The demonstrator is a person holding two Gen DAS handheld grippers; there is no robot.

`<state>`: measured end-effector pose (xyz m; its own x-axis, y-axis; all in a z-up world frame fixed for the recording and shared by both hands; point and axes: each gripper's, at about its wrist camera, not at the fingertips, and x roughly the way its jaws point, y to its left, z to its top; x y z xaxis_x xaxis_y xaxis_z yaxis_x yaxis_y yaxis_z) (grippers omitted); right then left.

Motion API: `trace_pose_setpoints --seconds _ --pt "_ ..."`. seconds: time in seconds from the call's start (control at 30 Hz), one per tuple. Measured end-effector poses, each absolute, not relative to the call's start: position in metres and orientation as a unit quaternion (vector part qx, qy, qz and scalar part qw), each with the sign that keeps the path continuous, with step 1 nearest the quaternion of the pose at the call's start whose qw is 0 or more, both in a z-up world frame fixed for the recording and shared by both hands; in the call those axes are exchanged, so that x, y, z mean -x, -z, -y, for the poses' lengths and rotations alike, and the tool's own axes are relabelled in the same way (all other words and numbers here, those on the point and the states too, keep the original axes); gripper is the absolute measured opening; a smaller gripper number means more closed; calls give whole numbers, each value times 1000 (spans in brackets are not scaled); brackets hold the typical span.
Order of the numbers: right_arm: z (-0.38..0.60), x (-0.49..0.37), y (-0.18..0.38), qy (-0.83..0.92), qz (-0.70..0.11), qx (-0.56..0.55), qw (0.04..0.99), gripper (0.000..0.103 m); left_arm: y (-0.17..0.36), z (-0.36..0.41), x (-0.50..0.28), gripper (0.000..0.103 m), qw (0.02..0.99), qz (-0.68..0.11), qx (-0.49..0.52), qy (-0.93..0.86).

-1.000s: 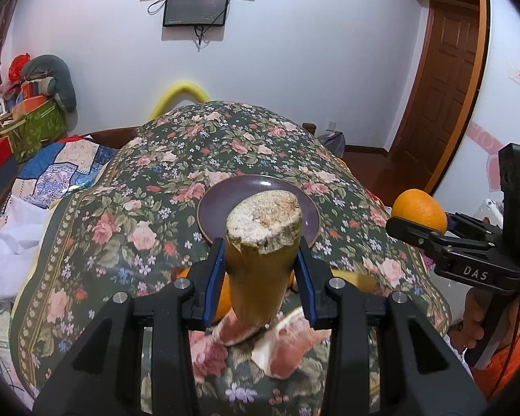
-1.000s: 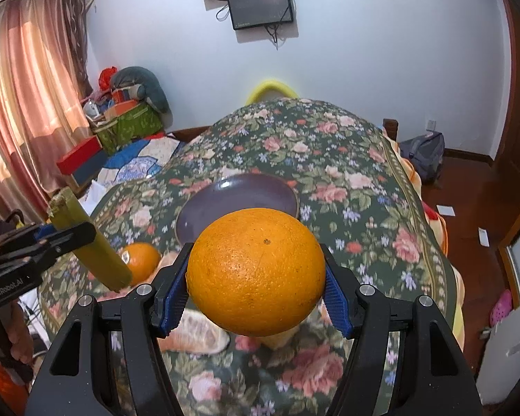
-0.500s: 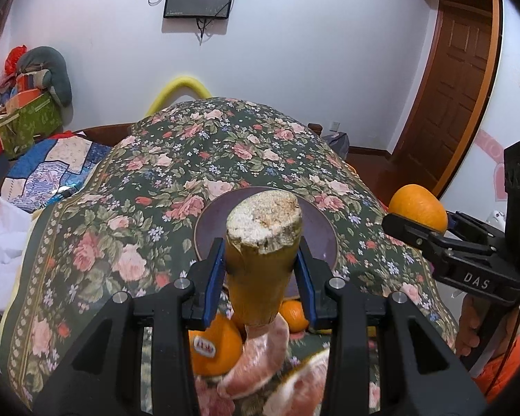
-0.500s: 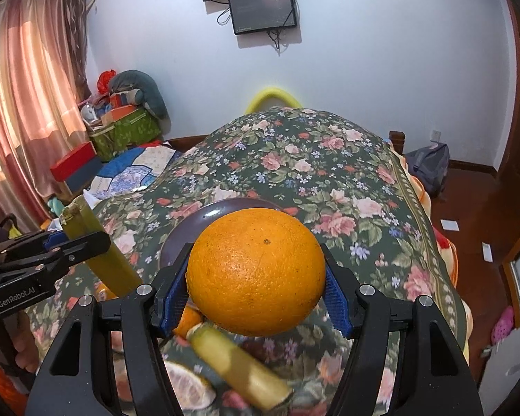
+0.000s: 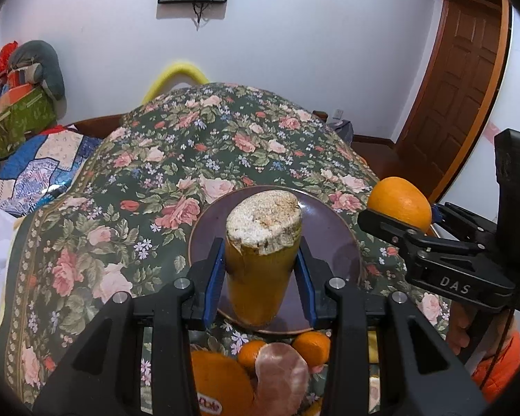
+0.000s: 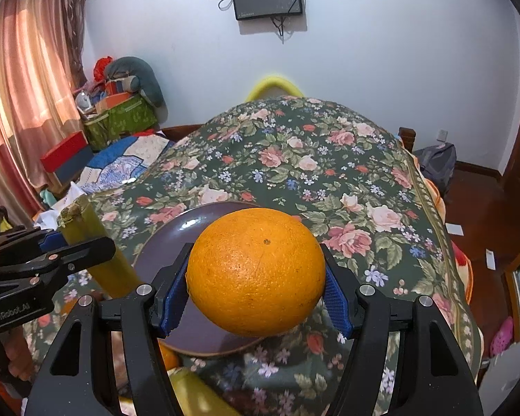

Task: Organize fruits
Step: 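Carry the cylinder with left tool while right tool carries the orange to the plate, then set the cylinder on the plate with left tool while right tool releases the orange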

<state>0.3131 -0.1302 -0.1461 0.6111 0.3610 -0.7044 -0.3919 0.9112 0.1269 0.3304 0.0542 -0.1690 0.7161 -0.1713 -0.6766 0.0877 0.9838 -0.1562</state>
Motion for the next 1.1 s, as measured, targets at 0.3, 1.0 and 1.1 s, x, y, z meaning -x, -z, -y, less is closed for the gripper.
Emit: trace_pose_setpoints --seconds 0.3,1.0,1.1 --pt "121 -339 165 -201 -410 46 888 63 188 -58 -360 38 912 -399 62 64" --pt "96 -371 202 -221 -488 93 839 65 195 -52 -402 38 896 -437 52 58" --pt "96 -366 196 -221 -473 101 847 69 194 -51 -399 38 897 -435 48 58"
